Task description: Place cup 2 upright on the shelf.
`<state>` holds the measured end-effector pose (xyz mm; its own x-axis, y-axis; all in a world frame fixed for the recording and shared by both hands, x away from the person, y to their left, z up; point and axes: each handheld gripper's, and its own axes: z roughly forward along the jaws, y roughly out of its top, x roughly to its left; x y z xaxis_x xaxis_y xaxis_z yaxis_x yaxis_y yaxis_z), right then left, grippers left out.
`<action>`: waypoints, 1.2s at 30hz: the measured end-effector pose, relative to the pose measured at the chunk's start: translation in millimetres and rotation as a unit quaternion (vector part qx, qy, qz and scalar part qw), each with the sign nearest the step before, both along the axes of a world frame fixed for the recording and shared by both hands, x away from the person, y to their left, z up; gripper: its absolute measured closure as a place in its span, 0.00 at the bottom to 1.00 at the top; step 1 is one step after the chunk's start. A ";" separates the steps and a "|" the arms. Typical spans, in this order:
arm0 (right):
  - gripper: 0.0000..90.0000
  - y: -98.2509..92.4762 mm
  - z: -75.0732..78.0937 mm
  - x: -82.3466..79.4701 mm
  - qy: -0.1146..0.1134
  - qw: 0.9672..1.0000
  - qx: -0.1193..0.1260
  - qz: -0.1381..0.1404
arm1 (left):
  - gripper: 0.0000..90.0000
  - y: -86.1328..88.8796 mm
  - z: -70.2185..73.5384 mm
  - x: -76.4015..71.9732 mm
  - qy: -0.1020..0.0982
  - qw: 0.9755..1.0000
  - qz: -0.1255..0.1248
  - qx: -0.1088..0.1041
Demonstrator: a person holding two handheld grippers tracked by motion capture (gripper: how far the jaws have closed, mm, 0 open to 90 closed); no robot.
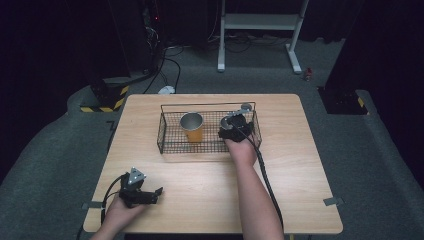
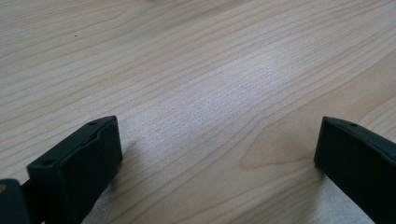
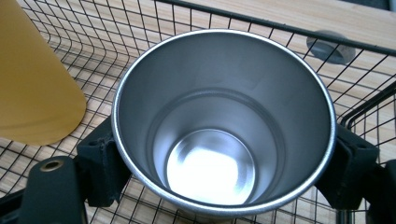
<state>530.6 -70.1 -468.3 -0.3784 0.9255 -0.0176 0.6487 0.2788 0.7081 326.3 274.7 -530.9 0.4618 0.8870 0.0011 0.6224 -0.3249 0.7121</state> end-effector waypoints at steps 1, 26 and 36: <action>0.20 -0.4 -0.9 0.0 0.004 1.000 0.002 0.002 | 0.01 0.0 0.0 0.0 0.000 1.000 0.000 0.000; 0.10 -4.6 14.4 -8.5 -0.019 1.000 0.010 0.005 | 0.01 0.0 0.0 -0.1 0.000 1.000 0.000 0.000; 0.10 -11.4 31.5 -26.1 -0.044 0.999 0.026 0.016 | 0.01 -0.3 0.0 -0.3 0.000 1.000 0.002 0.001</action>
<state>504.5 -81.5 -436.8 -0.4074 0.9133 -0.0050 0.5739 0.2603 0.7765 326.0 274.3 -530.9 0.4590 0.8884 0.0034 0.6227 -0.3244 0.7120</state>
